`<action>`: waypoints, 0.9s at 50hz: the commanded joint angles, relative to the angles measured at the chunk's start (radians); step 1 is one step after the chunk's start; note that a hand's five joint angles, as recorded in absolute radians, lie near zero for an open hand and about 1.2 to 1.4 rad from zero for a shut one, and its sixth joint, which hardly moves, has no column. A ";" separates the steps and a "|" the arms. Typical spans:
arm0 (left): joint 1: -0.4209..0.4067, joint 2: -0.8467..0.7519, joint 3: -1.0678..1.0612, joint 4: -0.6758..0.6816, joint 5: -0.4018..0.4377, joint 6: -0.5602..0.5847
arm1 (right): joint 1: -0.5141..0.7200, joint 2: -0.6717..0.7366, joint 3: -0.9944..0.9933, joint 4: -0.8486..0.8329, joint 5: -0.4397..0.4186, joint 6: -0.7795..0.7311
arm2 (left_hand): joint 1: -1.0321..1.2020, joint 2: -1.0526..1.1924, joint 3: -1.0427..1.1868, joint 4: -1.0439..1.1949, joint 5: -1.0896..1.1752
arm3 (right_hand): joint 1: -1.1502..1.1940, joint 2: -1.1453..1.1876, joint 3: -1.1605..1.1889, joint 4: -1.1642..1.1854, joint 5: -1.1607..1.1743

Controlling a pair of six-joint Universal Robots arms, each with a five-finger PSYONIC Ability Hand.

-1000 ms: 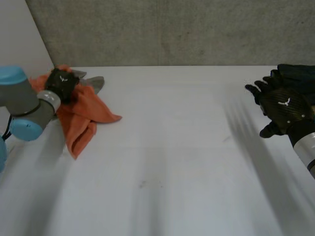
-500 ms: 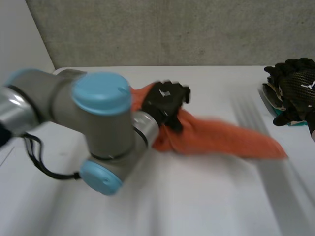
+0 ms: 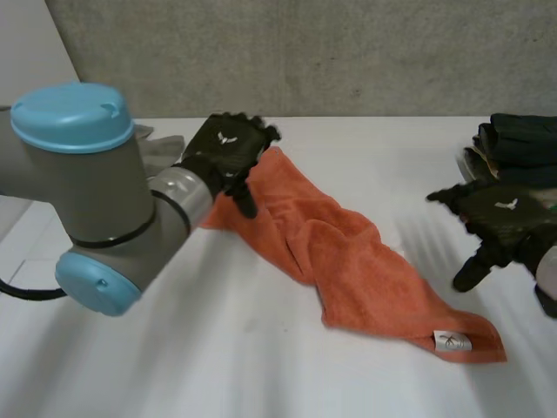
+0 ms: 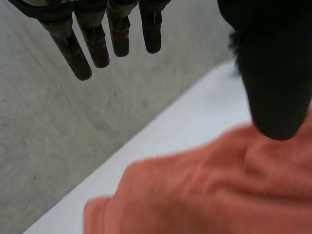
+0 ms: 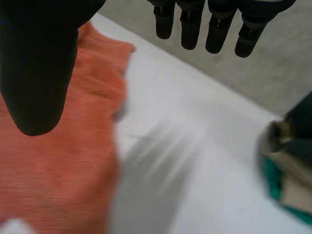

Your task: Fold the laundry.

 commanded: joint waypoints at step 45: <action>0.045 0.121 -0.006 -0.005 0.025 0.195 | 0.236 0.064 -0.248 -0.073 0.293 -0.136 | 1.133 1.141 1.138 1.145 1.150 | 1.164 1.175 1.180 1.188 1.173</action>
